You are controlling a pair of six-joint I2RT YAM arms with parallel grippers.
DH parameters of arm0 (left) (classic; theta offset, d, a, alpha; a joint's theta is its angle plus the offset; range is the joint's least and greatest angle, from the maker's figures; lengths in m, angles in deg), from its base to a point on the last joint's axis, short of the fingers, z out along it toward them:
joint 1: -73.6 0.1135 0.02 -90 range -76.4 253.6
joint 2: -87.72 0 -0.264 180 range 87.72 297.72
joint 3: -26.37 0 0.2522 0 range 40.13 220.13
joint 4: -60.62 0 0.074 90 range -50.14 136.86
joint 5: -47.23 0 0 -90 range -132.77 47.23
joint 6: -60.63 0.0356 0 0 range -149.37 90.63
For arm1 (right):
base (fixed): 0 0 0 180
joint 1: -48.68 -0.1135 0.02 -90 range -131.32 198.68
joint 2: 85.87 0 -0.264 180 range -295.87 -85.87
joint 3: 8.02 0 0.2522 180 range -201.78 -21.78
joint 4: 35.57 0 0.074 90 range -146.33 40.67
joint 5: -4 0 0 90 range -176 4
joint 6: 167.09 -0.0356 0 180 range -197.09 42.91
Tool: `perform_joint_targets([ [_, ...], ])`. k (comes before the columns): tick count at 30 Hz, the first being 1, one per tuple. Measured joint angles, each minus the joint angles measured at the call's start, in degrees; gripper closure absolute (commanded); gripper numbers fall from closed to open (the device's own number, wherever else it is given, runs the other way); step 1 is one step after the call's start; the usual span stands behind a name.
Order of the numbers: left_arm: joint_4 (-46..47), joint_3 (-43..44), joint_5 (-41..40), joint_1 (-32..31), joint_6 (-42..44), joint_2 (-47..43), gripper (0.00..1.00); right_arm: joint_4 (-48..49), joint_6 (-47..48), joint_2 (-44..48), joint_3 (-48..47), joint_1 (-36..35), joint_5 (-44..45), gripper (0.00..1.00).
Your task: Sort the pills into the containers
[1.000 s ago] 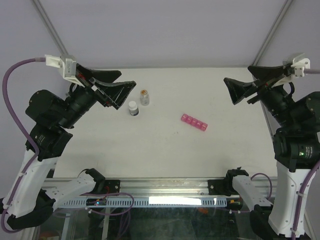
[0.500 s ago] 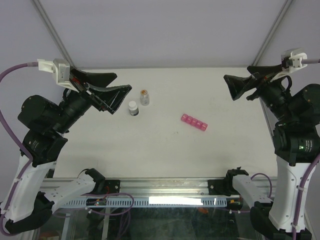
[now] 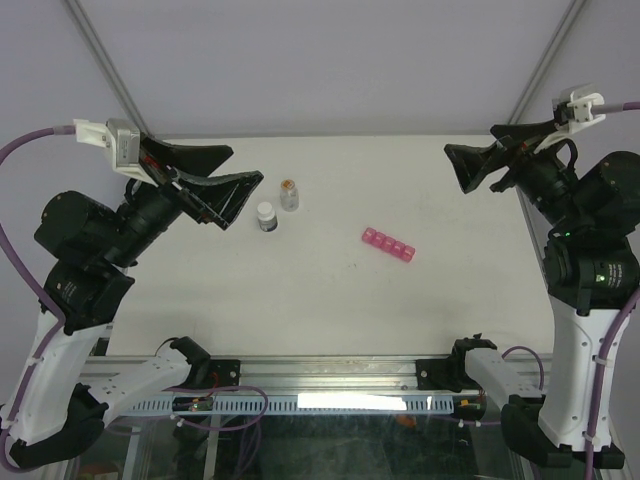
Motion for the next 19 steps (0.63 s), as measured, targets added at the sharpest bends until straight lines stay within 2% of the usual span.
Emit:
perform_joint_targets([
  [19,-0.57,-0.44,1.25,0.0,1.51,1.51,0.01,-1.55,2.82,-0.42,-0.07,0.0,-0.15,0.01],
])
